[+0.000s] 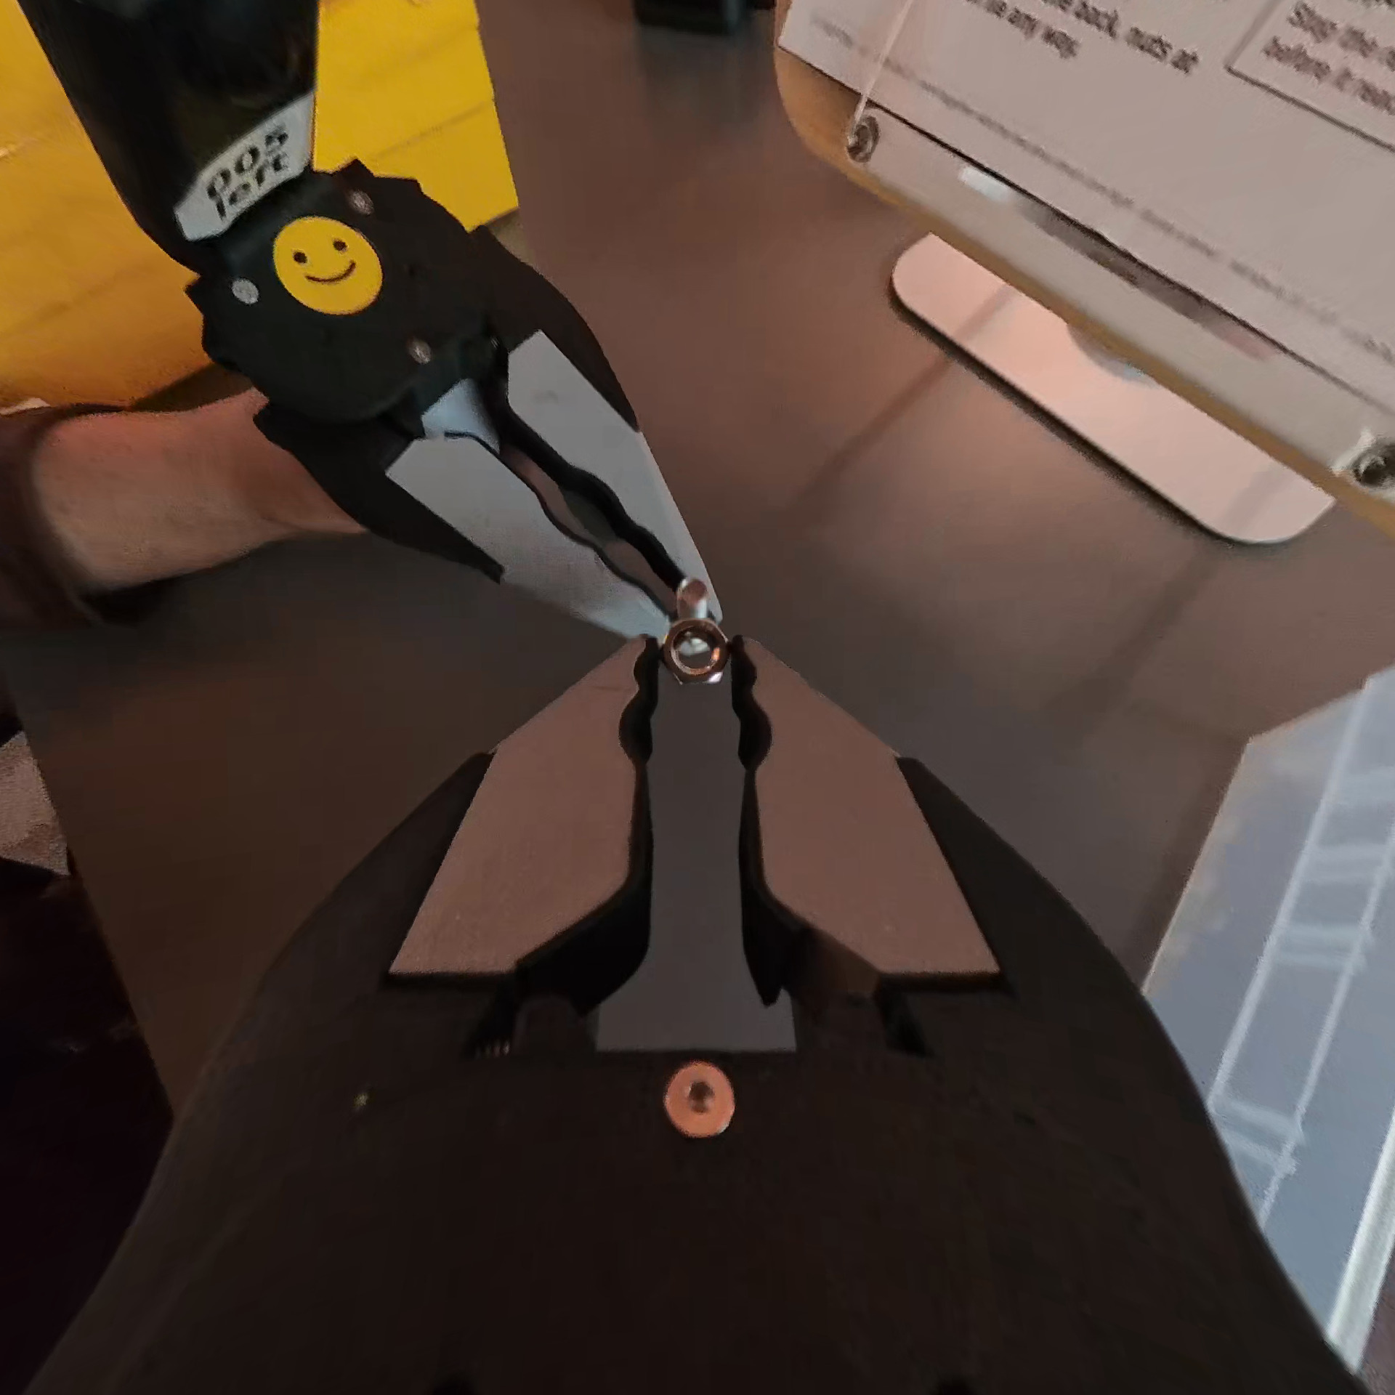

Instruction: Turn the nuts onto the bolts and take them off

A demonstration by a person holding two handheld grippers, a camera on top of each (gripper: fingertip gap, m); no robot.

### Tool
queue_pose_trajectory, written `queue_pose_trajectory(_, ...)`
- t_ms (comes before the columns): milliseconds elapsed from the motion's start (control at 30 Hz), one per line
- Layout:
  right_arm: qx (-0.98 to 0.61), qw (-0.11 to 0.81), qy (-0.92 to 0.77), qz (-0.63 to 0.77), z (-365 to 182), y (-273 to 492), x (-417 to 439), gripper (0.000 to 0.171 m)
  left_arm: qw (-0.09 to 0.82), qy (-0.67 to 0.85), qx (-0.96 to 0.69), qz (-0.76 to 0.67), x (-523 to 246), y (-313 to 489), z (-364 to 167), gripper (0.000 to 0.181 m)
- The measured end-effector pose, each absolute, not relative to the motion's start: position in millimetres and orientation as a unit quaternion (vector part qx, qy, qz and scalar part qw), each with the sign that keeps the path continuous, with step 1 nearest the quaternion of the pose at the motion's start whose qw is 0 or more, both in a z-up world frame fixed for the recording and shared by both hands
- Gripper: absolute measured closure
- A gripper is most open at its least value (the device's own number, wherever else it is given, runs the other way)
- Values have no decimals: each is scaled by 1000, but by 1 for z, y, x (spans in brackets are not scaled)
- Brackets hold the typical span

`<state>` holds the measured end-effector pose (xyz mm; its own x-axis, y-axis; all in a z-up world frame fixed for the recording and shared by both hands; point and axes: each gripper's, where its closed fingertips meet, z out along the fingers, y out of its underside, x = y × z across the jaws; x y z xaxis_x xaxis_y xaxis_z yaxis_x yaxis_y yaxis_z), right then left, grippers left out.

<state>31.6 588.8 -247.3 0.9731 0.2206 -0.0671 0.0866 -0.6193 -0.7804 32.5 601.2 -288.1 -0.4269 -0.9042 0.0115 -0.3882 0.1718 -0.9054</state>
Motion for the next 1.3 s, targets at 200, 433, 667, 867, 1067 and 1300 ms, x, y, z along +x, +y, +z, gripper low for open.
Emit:
queue_pose_trajectory(200,-904,407,-99,84,-253,611,25,156,287,708,-456,-457,33,603,-287,173)
queue_pose_trajectory(433,-909,399,-92,82,-255,614,30,155,293,703,-462,-455,34,606,-286,173)
queue_pose_trajectory(667,-910,395,-96,86,-256,618,27,156,293,703,-461,-456,33,606,-285,173)
queue_pose_trajectory(867,-913,387,-101,82,-257,621,25,156,300,701,-464,-451,34,609,-284,174)
queue_pose_trajectory(1067,-914,386,-98,74,-255,624,26,156,320,699,-467,-437,35,614,-281,174)
queue_pose_trajectory(1300,-917,388,-76,48,-250,625,31,156,352,677,-497,-413,40,616,-277,174)
